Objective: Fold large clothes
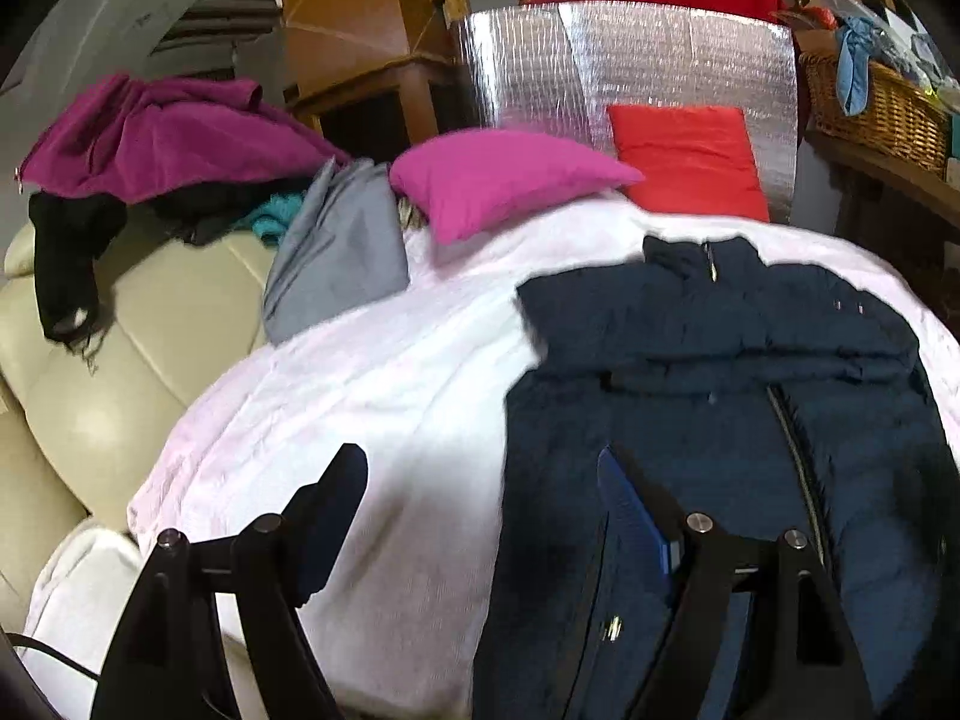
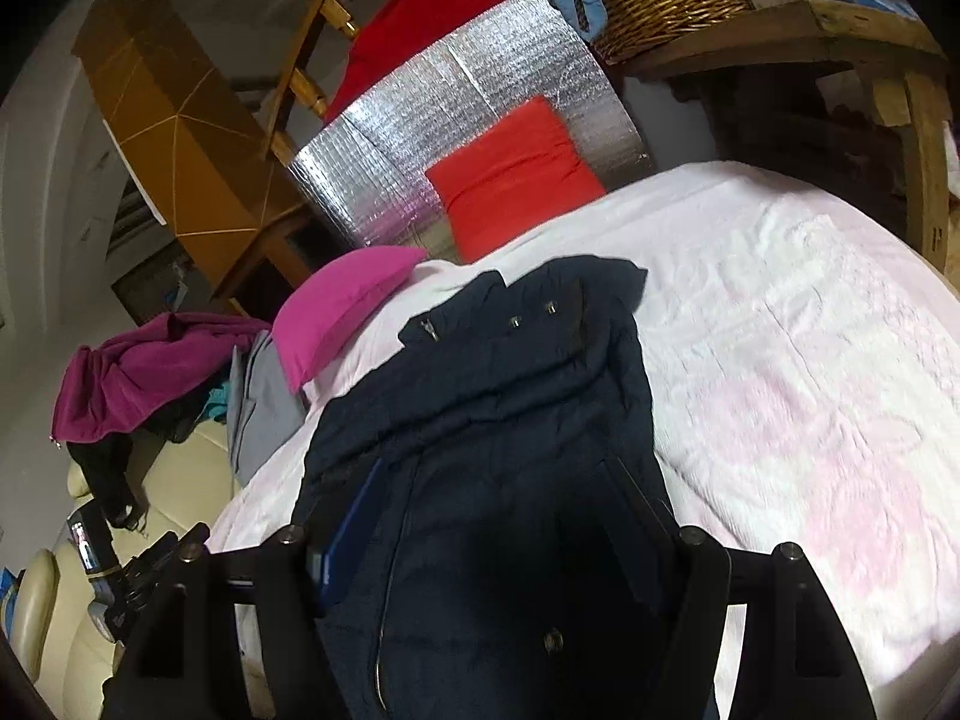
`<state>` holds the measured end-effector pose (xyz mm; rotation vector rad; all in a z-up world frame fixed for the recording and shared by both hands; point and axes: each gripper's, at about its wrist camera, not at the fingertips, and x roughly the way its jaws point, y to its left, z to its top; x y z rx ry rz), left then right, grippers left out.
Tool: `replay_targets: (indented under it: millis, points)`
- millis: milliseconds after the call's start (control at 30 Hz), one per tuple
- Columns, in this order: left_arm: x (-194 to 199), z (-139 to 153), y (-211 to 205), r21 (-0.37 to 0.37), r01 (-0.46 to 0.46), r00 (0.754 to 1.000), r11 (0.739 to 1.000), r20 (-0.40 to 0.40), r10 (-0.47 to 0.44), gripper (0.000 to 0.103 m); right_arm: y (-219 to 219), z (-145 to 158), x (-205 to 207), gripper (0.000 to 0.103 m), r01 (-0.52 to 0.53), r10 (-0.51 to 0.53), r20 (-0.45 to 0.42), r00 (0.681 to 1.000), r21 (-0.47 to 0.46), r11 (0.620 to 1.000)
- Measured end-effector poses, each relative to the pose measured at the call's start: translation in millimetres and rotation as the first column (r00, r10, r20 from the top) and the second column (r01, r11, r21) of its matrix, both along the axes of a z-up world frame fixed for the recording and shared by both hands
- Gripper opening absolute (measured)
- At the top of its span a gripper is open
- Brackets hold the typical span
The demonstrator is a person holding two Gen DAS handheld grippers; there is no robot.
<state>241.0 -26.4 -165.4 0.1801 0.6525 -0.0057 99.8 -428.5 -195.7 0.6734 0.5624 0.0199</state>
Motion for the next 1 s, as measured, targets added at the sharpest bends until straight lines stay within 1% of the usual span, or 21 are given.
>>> replay_targets:
  millis: [100, 200, 267, 333, 433, 467, 500, 533, 567, 633, 667, 733, 800, 833, 867, 900, 933, 1000]
  points:
    - [-7, -13, 9, -0.021, -0.009, 0.998, 1.0, -0.07, 0.007, 0.08, 1, -7, -12, 0.074, -0.006, 0.006, -0.021, 1.0, 0.002, 1.0]
    - [-12, -32, 18, -0.048, -0.009, 0.981, 0.999, -0.192, 0.0, 0.08, 1, -14, -19, 0.074, -0.012, 0.012, -0.054, 0.998, 0.005, 1.0]
    - [-19, -44, 26, -0.082, -0.01, 0.964, 0.997, -0.265, -0.012, 0.08, 1, -20, -25, 0.074, -0.01, 0.011, -0.092, 0.996, 0.007, 1.0]
    - [-24, -57, 34, -0.125, -0.016, 0.939, 0.992, -0.343, -0.028, 0.08, 2, -26, -30, 0.074, -0.021, 0.023, -0.122, 0.992, 0.02, 1.0]
    - [-28, -77, 46, -0.188, -0.054, 0.89, 0.981, -0.454, -0.038, 0.08, 6, -40, -36, 0.074, -0.043, 0.048, -0.194, 0.98, 0.033, 0.999]
    - [-29, -84, 51, -0.208, -0.069, 0.876, 0.976, -0.48, -0.04, 0.08, 9, -46, -38, 0.074, -0.051, 0.056, -0.229, 0.972, 0.028, 0.998]
    - [-29, -92, 56, -0.222, -0.092, 0.857, 0.971, -0.514, -0.037, 0.08, 10, -50, -38, 0.074, -0.056, 0.059, -0.253, 0.966, 0.02, 0.998]
    - [-30, -98, 57, -0.226, -0.107, 0.843, 0.968, -0.537, -0.033, 0.08, 13, -55, -40, 0.074, -0.059, 0.058, -0.285, 0.957, 0.007, 0.998]
    - [-29, -105, 59, -0.229, -0.123, 0.822, 0.966, -0.569, -0.031, 0.08, 15, -62, -42, 0.074, -0.06, 0.055, -0.325, 0.944, -0.008, 0.998]
    - [-29, -115, 59, -0.242, -0.128, 0.798, 0.962, -0.601, -0.045, 0.08, 16, -72, -43, 0.074, -0.06, 0.048, -0.376, 0.925, -0.019, 0.998]
    - [-30, -118, 58, -0.251, -0.124, 0.79, 0.96, -0.611, -0.057, 0.08, 15, -78, -44, 0.074, -0.055, 0.04, -0.407, 0.913, -0.025, 0.998]
    - [-33, -123, 51, -0.28, -0.094, 0.784, 0.955, -0.613, -0.102, 0.08, 11, -91, -46, 0.074, -0.029, 0.013, -0.469, 0.883, -0.028, 0.999]
    - [-34, -125, 48, -0.285, -0.085, 0.788, 0.955, -0.606, -0.111, 0.08, 3, -101, -50, 0.074, 0.005, -0.001, -0.502, 0.865, 0.005, 1.0]
    - [-36, -125, 47, -0.29, -0.077, 0.794, 0.954, -0.596, -0.117, 0.078, 0, -105, -51, 0.074, 0.015, -0.001, -0.513, 0.858, 0.023, 1.0]
    - [-36, -125, 46, -0.298, -0.07, 0.8, 0.952, -0.587, -0.125, 0.07, -3, -110, -52, 0.074, 0.025, -0.002, -0.531, 0.847, 0.037, 0.999]
    - [-37, -126, 45, -0.304, -0.068, 0.8, 0.95, -0.586, -0.131, 0.063, -4, -115, -53, 0.074, 0.031, -0.005, -0.546, 0.838, 0.039, 0.999]
    - [-37, -128, 43, -0.309, -0.068, 0.797, 0.949, -0.589, -0.134, 0.053, -3, -120, -52, 0.074, 0.03, -0.001, -0.558, 0.83, 0.042, 0.999]
    - [-38, -130, 38, -0.317, -0.06, 0.795, 0.946, -0.588, -0.147, 0.051, -1, -126, -51, 0.074, 0.015, 0.022, -0.564, 0.825, 0.061, 0.998]
